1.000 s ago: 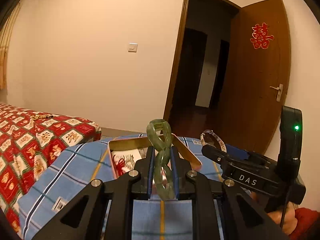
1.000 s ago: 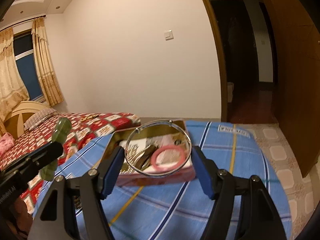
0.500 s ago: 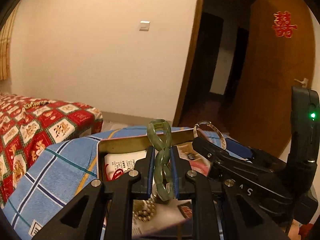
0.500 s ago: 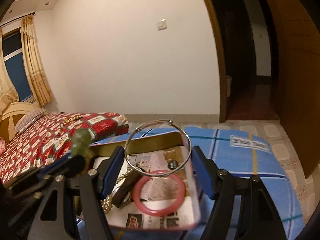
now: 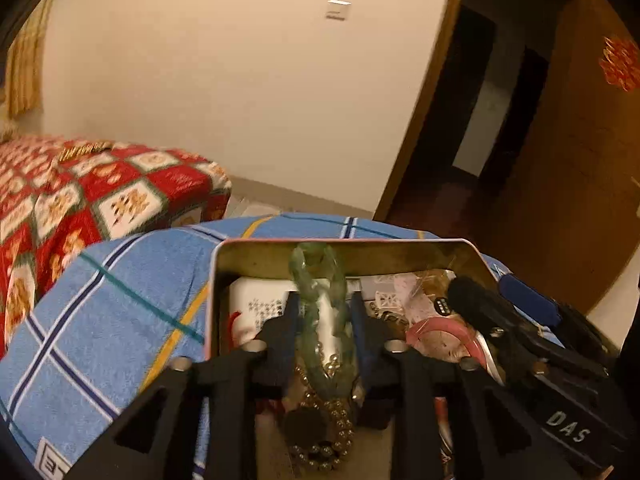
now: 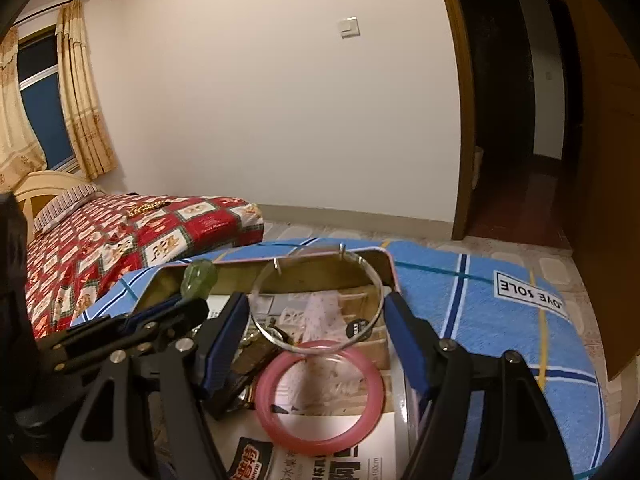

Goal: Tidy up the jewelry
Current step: 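Carry both bangles into the pink tin and open both grippers, then withdraw both grippers from the tin toward the bead strands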

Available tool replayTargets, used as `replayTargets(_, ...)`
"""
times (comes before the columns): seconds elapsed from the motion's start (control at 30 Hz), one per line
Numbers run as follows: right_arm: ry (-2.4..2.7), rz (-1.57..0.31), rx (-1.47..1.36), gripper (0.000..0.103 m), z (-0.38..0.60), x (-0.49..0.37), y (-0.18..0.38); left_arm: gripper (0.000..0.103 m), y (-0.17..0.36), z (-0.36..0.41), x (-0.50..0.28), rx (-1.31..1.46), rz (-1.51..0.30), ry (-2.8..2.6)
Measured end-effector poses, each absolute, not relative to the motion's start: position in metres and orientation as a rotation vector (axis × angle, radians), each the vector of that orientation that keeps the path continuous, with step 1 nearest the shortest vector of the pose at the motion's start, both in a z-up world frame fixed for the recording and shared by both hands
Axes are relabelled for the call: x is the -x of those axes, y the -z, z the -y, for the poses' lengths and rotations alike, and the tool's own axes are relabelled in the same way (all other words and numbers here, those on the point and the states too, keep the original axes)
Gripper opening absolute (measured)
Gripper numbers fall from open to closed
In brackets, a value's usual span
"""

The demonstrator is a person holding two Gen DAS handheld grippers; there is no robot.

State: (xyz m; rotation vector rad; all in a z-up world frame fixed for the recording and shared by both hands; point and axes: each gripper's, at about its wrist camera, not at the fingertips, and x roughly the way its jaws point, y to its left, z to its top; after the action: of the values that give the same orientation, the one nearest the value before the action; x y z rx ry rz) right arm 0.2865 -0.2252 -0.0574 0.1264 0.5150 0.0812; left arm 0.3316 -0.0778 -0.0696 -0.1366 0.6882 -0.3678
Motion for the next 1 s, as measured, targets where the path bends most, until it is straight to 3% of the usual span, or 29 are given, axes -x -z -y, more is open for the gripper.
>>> replayTargets(0.13,-0.127,-0.495,-0.206,0.080,0.236,-0.286,0.057,0.064,0.058,0.064,-0.321,0.214,-0.657,0.364)
replayTargets(0.43,0.113,-0.199,-0.161,0.090,0.240,-0.223,0.024,0.071,0.028,0.023,-0.232,0.026,-0.494,0.270)
replayTargets(0.7,0.048,-0.334,-0.302,0.094,0.231,-0.190,0.040,0.071,0.061,0.008,-0.178,-0.080,-0.559,0.213)
replayTargets(1.0,0.010,-0.419,-0.259,0.094,0.204,-0.168,0.057,0.071,0.066,0.003,-0.153,-0.076,-0.565,0.209)
